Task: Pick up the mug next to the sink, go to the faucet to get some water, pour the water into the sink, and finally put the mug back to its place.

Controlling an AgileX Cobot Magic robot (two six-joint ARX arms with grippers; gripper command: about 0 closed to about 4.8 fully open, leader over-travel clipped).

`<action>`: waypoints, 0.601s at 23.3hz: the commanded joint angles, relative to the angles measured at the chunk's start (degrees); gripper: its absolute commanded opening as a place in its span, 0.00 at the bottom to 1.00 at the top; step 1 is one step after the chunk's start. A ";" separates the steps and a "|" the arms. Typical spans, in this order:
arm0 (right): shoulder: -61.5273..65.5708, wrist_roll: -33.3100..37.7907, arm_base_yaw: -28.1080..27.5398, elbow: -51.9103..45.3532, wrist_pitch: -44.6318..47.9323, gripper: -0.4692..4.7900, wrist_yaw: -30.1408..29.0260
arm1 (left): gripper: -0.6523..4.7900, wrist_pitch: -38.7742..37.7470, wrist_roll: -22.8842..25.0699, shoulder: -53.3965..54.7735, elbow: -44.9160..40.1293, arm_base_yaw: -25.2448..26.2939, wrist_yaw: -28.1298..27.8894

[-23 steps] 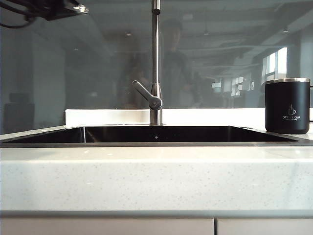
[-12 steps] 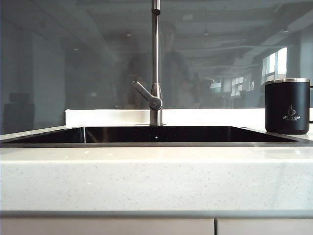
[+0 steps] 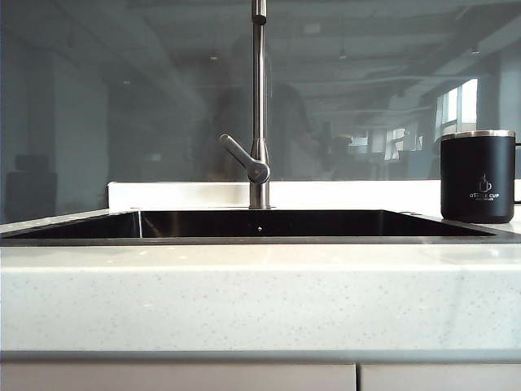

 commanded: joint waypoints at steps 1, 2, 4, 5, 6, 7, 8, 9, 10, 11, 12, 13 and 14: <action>-0.09 -0.15 -0.02 0.20 1.03 0.08 -0.09 | 0.11 -0.09 -3.02 -2.82 -0.96 0.13 -0.17; -0.09 -0.15 -0.02 0.20 1.03 0.08 -0.13 | 0.11 -0.07 -3.37 -3.61 -1.14 0.13 -0.15; -0.09 -0.15 -0.02 0.20 1.03 0.08 -0.11 | 0.11 -0.39 -3.63 -4.55 -1.18 0.13 -0.11; -0.09 -0.15 -0.02 0.20 1.03 0.08 -0.11 | 0.11 -0.70 -3.82 -4.85 -1.16 0.13 -0.07; -0.09 -0.15 -0.02 0.20 1.03 0.08 -0.11 | 0.11 -1.07 -4.02 -5.01 -1.16 0.13 0.00; -0.09 -0.15 -0.02 0.20 1.03 0.08 -0.11 | 0.11 -1.29 -4.02 -5.01 -1.16 0.13 -0.02; -0.09 -0.15 -0.02 0.20 1.03 0.08 -0.11 | 0.11 -1.44 -4.02 -5.01 -1.16 0.13 -0.07; -0.09 -0.15 -0.02 0.20 1.03 0.08 -0.11 | 0.11 -1.77 -4.02 -5.01 -1.16 0.13 -0.11; -0.09 -0.15 -0.02 0.20 1.03 0.08 -0.11 | 0.11 -1.99 -4.02 -5.01 -1.16 0.13 -0.11; -0.09 -0.15 -0.02 0.20 1.03 0.08 -0.09 | 0.11 -2.12 -4.02 -5.01 -1.16 0.13 -0.11; -0.09 -0.15 -0.02 0.20 1.03 0.08 -0.11 | 0.11 -2.27 -4.02 -5.01 -1.16 0.13 -0.13; -0.09 -0.15 -0.02 0.20 1.03 0.08 -0.11 | 0.11 -2.45 -4.02 -5.01 -1.16 0.13 -0.13; -0.09 -0.15 -0.02 0.20 1.03 0.08 -0.11 | 0.11 -2.62 -4.02 -5.01 -1.16 0.13 -0.13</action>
